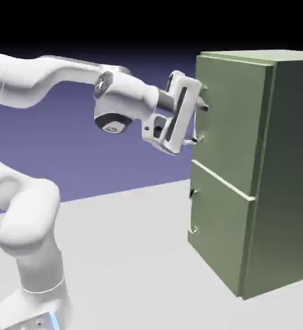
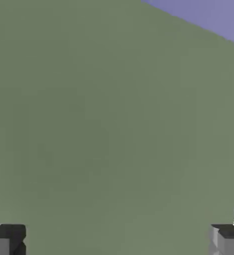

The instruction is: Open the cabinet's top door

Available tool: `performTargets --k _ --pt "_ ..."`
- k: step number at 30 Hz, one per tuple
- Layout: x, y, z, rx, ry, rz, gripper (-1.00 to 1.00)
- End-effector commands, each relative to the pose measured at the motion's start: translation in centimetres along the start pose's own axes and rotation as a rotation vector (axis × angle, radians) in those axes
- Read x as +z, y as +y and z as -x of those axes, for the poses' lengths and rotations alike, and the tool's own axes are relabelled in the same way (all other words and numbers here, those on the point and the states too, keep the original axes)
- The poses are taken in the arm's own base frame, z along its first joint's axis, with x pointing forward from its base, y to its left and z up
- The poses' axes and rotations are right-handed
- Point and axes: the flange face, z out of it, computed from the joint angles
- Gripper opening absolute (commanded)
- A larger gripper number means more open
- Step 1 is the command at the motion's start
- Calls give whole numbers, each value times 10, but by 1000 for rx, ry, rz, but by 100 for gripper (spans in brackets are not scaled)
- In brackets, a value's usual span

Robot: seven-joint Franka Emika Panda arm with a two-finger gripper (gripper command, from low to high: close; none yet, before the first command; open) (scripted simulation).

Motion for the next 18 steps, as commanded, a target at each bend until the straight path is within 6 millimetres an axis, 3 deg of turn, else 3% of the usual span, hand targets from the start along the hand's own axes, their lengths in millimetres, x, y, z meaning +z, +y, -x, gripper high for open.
performTargets --k 1,18 --pt "-2 1 2 50 -9 -10 0" --pt "-13 42 28 877 -212 -106 0"
